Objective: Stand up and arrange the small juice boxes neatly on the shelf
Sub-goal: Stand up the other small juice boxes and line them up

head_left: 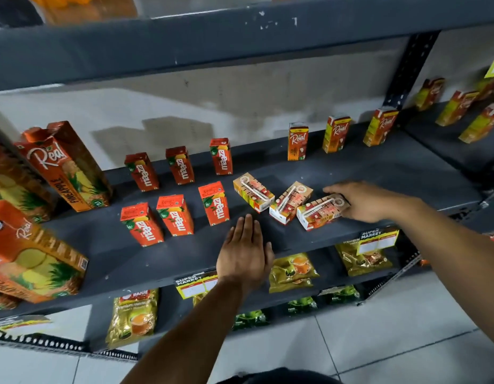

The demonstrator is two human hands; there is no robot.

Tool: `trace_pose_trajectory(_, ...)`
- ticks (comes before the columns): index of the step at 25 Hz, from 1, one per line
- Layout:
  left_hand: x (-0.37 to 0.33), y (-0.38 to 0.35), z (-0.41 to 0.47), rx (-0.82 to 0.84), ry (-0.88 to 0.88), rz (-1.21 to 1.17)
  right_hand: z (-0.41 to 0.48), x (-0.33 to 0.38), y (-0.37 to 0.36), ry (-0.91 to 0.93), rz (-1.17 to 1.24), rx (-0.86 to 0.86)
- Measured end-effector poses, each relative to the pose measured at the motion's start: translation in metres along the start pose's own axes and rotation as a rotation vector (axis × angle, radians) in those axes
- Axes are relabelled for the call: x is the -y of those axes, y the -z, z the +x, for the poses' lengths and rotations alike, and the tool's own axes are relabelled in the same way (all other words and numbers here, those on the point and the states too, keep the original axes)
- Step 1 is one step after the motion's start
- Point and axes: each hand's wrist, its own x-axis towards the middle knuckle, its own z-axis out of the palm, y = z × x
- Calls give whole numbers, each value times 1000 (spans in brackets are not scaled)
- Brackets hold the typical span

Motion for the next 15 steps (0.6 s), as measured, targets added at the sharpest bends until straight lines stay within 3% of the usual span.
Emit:
trace_pose_trajectory(8,1,3,-3,-10,-1,-4,-4,-14,-14,-2,90,-68)
trace_pose_trajectory(15,-11,9,-1,-49,116,-65,13,-41,-21,118,189,-10)
